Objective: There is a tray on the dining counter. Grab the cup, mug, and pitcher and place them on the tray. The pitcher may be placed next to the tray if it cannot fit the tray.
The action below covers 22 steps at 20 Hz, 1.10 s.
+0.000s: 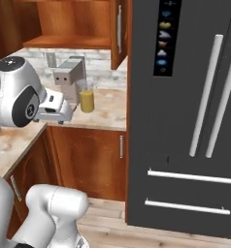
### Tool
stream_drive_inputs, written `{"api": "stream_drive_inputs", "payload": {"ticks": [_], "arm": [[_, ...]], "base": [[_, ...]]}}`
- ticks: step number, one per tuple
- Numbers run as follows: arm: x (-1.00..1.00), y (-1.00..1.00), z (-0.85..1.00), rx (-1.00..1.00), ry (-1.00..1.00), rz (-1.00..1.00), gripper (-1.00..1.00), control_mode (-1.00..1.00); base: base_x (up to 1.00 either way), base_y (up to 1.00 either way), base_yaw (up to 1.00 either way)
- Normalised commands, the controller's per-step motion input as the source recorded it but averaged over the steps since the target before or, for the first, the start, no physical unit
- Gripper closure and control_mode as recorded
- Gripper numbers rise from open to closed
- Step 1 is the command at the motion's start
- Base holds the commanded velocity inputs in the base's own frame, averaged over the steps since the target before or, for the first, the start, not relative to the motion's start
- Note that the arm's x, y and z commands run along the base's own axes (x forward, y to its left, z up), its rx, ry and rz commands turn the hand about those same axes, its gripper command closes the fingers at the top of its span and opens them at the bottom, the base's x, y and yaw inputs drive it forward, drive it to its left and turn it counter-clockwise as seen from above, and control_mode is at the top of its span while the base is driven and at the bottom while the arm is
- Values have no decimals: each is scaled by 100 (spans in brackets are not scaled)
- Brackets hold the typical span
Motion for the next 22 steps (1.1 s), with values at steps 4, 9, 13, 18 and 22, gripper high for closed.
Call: {"api": "stream_drive_inputs", "payload": {"ticks": [4, 9, 13, 18, 22], "arm": [[0, 0, 0, 0, 0, 0, -100, 100], [0, 0, 0, 0, 0, 0, -100, 100], [0, 0, 0, 0, 0, 0, -100, 100], [0, 0, 0, 0, 0, 0, -100, 100], [0, 0, 0, 0, 0, 0, -100, 100]], "base": [[57, 27, -6], [55, 2, 0], [67, 6, 0], [77, 13, 0], [79, 9, 0]]}}
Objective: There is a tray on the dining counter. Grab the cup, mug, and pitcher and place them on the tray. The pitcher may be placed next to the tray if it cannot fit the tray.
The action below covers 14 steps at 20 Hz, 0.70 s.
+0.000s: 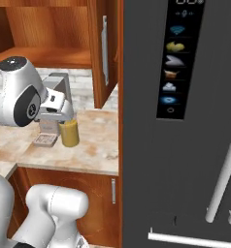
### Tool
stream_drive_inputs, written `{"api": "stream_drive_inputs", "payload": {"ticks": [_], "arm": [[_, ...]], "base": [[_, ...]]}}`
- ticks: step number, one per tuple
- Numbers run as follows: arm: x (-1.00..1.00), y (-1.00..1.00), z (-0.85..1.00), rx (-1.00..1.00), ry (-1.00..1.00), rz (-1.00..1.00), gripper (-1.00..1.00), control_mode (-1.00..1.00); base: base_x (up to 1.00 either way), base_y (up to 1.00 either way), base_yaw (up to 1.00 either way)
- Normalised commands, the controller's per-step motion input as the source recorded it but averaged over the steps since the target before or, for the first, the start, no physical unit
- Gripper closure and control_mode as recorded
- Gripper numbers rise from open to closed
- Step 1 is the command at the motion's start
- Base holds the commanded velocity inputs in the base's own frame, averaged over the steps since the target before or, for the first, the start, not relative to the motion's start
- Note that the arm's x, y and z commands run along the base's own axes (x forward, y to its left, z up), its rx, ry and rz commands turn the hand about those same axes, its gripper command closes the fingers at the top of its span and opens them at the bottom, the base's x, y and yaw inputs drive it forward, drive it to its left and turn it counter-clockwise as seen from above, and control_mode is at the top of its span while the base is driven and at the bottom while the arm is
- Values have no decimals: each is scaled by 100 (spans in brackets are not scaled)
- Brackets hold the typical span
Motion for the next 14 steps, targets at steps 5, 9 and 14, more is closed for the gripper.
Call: {"api": "stream_drive_inputs", "payload": {"ticks": [5, 9, 14], "arm": [[0, 0, 0, 0, 0, 0, -100, 100], [0, 0, 0, 0, 0, 0, -100, 100], [0, 0, 0, 0, 0, 0, -100, 100]], "base": [[74, 12, 0], [33, 23, 5], [14, 27, 17]]}}
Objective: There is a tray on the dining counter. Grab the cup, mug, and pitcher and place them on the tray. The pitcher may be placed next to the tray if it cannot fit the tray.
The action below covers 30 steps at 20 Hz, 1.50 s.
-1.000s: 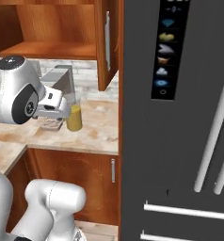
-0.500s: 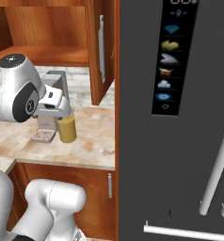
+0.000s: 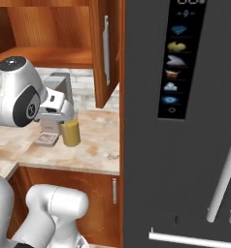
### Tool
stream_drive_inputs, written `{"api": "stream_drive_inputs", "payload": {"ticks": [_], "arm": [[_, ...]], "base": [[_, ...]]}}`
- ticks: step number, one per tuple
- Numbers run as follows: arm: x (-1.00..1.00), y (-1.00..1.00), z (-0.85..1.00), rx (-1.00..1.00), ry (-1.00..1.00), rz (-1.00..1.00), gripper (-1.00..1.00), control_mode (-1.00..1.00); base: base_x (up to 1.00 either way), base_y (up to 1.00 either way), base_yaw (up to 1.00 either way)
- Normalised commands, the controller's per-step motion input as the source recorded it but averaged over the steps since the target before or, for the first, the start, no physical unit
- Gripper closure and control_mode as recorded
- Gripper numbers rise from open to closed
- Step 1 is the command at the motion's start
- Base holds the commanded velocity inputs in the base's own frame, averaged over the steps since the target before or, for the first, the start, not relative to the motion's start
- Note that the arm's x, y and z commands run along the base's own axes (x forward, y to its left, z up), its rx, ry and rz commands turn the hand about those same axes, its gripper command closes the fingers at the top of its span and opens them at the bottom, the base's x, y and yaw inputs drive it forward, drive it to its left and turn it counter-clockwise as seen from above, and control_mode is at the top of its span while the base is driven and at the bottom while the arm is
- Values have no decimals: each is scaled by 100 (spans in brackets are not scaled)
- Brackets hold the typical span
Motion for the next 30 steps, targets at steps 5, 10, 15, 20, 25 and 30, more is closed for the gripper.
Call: {"api": "stream_drive_inputs", "payload": {"ticks": [5, 10, 15, 20, 25, 30], "arm": [[0, 0, 0, 0, 0, 0, -100, 100], [0, 0, 0, 0, 0, 0, -100, 100], [0, 0, 0, 0, 0, 0, -100, 100], [0, 0, 0, 0, 0, 0, -100, 100], [0, 0, 0, 0, 0, 0, -100, 100], [0, 0, 0, 0, 0, 0, -100, 100]], "base": [[2, 32, 24], [0, 34, 24], [19, 35, 12], [52, 28, 4], [46, 21, 4], [19, 11, 3]]}}
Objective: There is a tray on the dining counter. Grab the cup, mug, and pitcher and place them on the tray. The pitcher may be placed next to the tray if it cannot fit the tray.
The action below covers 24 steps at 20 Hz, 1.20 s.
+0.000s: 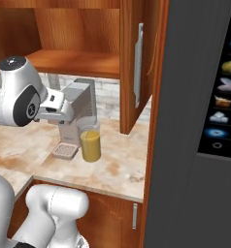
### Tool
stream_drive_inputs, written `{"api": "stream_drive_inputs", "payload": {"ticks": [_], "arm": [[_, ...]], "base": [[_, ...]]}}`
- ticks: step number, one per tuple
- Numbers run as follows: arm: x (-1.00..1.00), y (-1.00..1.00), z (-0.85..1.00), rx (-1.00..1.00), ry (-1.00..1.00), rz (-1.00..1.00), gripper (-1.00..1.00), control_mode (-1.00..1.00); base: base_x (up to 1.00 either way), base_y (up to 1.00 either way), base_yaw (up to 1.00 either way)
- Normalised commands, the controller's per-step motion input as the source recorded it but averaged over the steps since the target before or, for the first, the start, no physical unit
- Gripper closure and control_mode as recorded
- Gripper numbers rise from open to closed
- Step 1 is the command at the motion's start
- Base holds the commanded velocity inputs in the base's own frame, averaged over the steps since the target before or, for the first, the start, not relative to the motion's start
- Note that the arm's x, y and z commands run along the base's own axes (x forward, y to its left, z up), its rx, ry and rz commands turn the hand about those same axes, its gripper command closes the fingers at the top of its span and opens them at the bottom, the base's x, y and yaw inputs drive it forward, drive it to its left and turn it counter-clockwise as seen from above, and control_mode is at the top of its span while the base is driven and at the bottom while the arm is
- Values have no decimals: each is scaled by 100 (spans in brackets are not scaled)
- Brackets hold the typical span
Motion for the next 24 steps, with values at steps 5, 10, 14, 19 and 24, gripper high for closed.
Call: {"api": "stream_drive_inputs", "payload": {"ticks": [5, 10, 14, 19, 24], "arm": [[0, 0, 0, 0, 0, 0, -100, 100], [0, 0, 0, 0, 0, 0, -100, 100], [16, 0, -1, 0, 5, 0, -100, -100], [25, 0, -17, 0, 14, 0, -100, -100], [26, -1, -31, 0, 15, 0, -100, -100]], "base": [[31, 4, 0], [32, 1, 0], [14, 0, 0], [0, 0, 0], [0, 0, 0]]}}
